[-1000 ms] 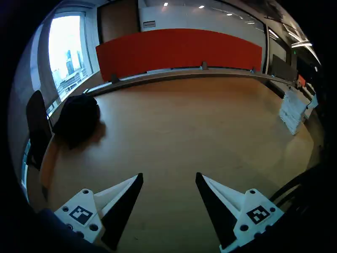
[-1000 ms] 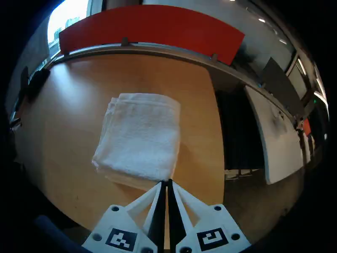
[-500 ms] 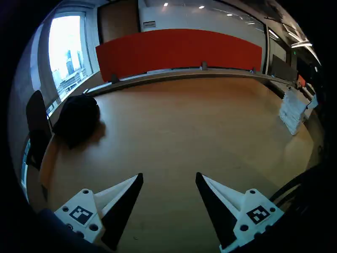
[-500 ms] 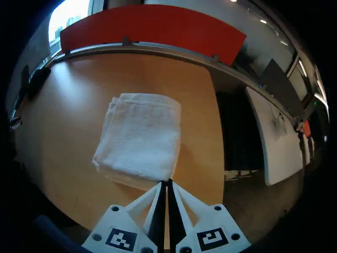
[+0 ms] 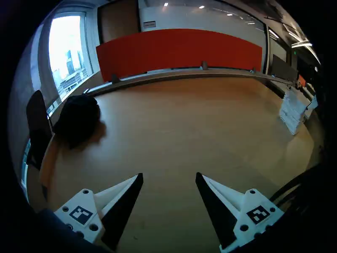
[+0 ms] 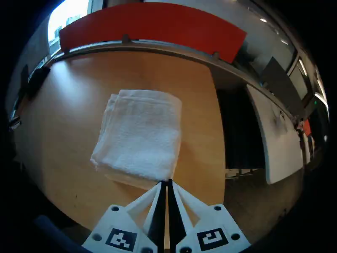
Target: Fold towel
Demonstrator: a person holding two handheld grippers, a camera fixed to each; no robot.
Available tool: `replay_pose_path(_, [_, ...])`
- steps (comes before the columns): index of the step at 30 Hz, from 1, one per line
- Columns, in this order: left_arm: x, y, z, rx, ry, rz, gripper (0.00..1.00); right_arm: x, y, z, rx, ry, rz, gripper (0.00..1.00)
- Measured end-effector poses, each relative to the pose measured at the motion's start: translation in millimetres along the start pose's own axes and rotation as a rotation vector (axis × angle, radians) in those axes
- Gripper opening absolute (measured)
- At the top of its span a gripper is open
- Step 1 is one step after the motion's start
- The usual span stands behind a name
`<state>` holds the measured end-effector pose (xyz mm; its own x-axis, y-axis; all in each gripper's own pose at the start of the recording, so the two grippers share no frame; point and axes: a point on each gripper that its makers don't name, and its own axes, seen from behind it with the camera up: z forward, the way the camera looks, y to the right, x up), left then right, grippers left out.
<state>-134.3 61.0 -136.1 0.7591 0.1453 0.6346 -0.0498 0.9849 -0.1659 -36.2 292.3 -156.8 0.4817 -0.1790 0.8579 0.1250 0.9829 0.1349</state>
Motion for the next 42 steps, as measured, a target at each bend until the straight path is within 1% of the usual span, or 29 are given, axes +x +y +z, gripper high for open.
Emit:
replay_pose_path(8, [1.2, -0.9, 0.6, 0.001, 0.0, 0.002, 0.92, -1.6, 1.1, 3.9, -0.009, -0.008, 0.003, 0.04])
replay_pose_path(10, [1.4, -1.3, 0.6, 0.001, 0.0, 0.002, 0.92, -1.6, 1.0, 4.3, -0.013, -0.007, 0.001, 0.08])
replay_pose_path(11, [1.4, -1.5, 0.7, 0.002, 0.0, 0.002, 0.92, -1.8, 1.0, 4.5, -0.015, -0.006, 0.0, 0.12])
replay_pose_path(13, [1.6, -1.7, 0.8, 0.002, 0.0, 0.001, 0.92, -2.5, 1.1, 4.5, -0.019, -0.008, -0.003, 0.26])
replay_pose_path(18, [1.9, -1.4, 1.5, 0.0, -0.001, 0.002, 0.92, -3.6, 3.1, 4.3, -0.035, -0.012, -0.014, 0.69])
replay_pose_path(21, [2.2, -0.5, 2.0, -0.002, -0.001, 0.004, 0.92, -2.1, 1.3, 4.6, -0.036, -0.006, -0.016, 0.91])
replay_pose_path(22, [2.3, -0.2, 2.1, -0.003, 0.0, 0.004, 0.92, -0.1, -0.1, 4.9, -0.033, 0.001, -0.013, 0.97])
replay_pose_path(23, [2.4, 0.1, 2.1, -0.003, 0.0, 0.004, 0.92, 1.8, -1.6, 5.2, -0.029, 0.007, -0.01, 1.0])
replay_pose_path(29, [3.9, -0.5, 1.9, -0.002, 0.002, 0.002, 0.92, 12.7, -5.9, 7.0, -0.022, 0.036, 0.013, 1.0])
replay_pose_path(38, [1.4, -3.2, 1.9, 0.005, -0.001, -0.005, 0.92, 24.1, -11.1, 9.5, -0.011, 0.055, 0.016, 1.0])
replay_pose_path(42, [0.4, -3.8, 1.4, 0.007, -0.002, -0.007, 0.92, 34.0, -16.6, 10.7, 0.003, 0.082, 0.018, 1.0])
